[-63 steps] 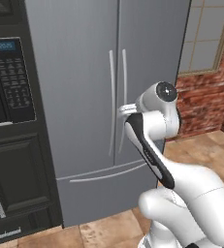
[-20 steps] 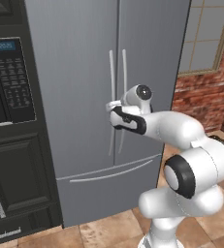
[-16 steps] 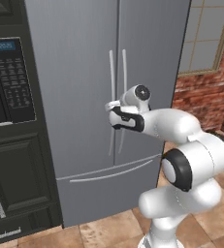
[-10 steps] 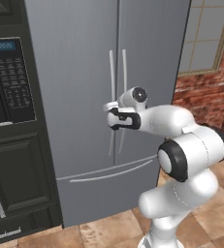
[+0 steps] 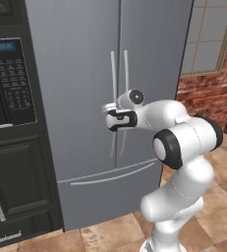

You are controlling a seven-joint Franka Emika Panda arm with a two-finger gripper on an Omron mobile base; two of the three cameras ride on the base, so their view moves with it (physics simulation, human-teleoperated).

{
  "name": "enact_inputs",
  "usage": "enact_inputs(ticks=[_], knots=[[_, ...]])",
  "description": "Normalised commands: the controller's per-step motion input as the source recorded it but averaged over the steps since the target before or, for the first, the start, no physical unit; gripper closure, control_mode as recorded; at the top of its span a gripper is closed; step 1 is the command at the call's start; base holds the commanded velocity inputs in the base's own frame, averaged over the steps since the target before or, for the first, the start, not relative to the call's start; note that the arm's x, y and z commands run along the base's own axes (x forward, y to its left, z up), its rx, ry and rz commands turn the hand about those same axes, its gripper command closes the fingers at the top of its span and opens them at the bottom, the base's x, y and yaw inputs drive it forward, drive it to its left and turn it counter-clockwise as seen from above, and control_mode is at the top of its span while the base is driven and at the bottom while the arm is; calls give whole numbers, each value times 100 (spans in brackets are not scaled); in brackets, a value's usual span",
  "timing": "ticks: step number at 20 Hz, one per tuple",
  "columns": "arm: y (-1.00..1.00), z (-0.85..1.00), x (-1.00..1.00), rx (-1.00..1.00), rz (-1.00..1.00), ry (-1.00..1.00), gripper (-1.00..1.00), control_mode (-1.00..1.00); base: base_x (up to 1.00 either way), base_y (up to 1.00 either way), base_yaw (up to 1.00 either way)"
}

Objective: Retrieve the chicken drumstick from the fridge and place it on the saucepan with marinade on the stove.

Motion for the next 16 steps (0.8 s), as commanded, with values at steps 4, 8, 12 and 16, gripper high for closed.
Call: enact_inputs(ticks=[4,8,12,16], knots=[[0,-7,30,0,0,0,-100,-100,0,0,0],[0,-8,35,0,0,0,-100,-100,0,0,0],[4,-12,41,0,0,0,-100,-100,0,0,0],[6,-15,46,0,0,0,-100,-100,0,0,0]])
